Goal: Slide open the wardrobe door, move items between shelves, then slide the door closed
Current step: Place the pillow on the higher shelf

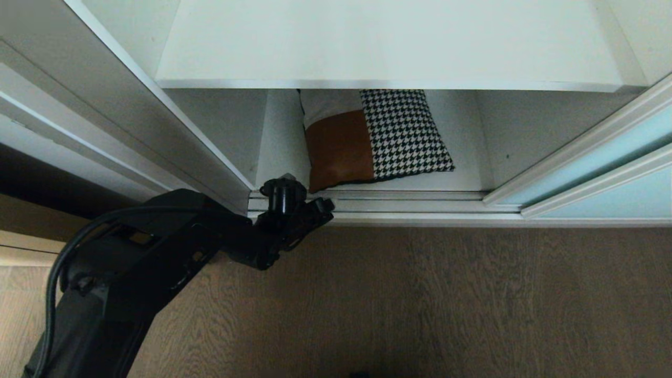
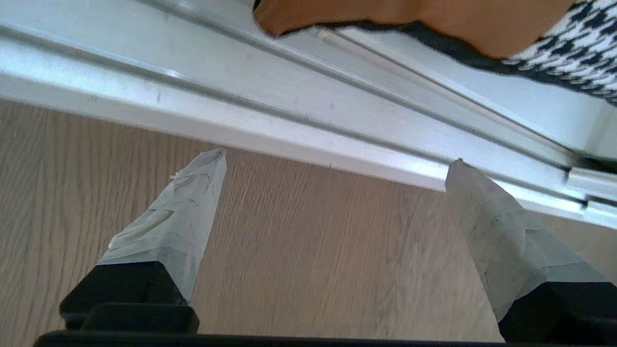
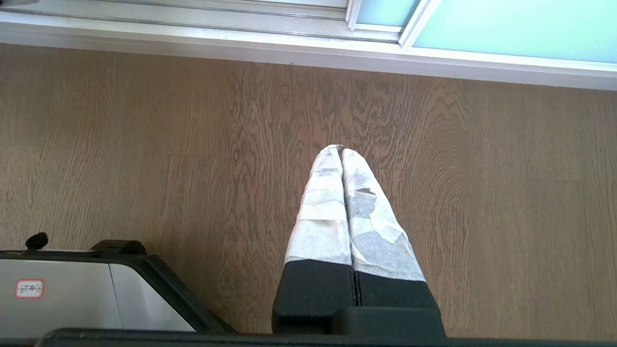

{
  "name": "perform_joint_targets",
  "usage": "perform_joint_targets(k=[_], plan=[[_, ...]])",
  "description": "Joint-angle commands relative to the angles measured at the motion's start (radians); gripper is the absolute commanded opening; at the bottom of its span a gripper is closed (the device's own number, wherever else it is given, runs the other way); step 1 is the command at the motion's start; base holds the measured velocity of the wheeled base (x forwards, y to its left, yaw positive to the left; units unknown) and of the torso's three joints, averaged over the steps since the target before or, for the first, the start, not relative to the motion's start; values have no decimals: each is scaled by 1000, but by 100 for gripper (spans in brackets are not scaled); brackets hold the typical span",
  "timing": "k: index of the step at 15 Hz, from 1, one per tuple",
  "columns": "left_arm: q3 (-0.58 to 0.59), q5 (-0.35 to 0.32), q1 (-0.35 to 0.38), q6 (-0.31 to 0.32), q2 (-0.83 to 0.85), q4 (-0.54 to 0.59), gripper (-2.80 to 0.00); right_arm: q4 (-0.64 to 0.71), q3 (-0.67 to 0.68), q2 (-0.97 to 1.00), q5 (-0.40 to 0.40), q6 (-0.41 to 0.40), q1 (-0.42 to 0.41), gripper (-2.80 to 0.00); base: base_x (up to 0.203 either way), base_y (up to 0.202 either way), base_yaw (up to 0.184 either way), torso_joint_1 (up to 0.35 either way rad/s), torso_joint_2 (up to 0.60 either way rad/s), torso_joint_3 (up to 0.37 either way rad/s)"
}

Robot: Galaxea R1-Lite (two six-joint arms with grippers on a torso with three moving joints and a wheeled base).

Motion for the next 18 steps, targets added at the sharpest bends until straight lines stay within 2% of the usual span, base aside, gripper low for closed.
perform_joint_targets(k=[1,3,5,7,10,15,18], plan=[[-40,2,3,16,26,-6,0,0,0,1,0,0,0,-280,0,0,0,0,0,0],[-54,5,12,54,30,-13,0,0,0,1,0,0,0,-280,0,0,0,0,0,0],[-131,4,24,101,63,-19,0,0,0,1,0,0,0,-280,0,0,0,0,0,0],[-156,6,28,140,92,-30,0,0,0,1,0,0,0,-280,0,0,0,0,0,0],[-198,2,28,177,142,-116,0,0,0,1,0,0,0,-280,0,0,0,0,0,0],[-264,-4,26,211,184,-124,0,0,0,1,0,0,0,-280,0,0,0,0,0,0],[-364,-19,26,249,230,-116,0,0,0,1,0,0,0,-280,0,0,0,0,0,0]])
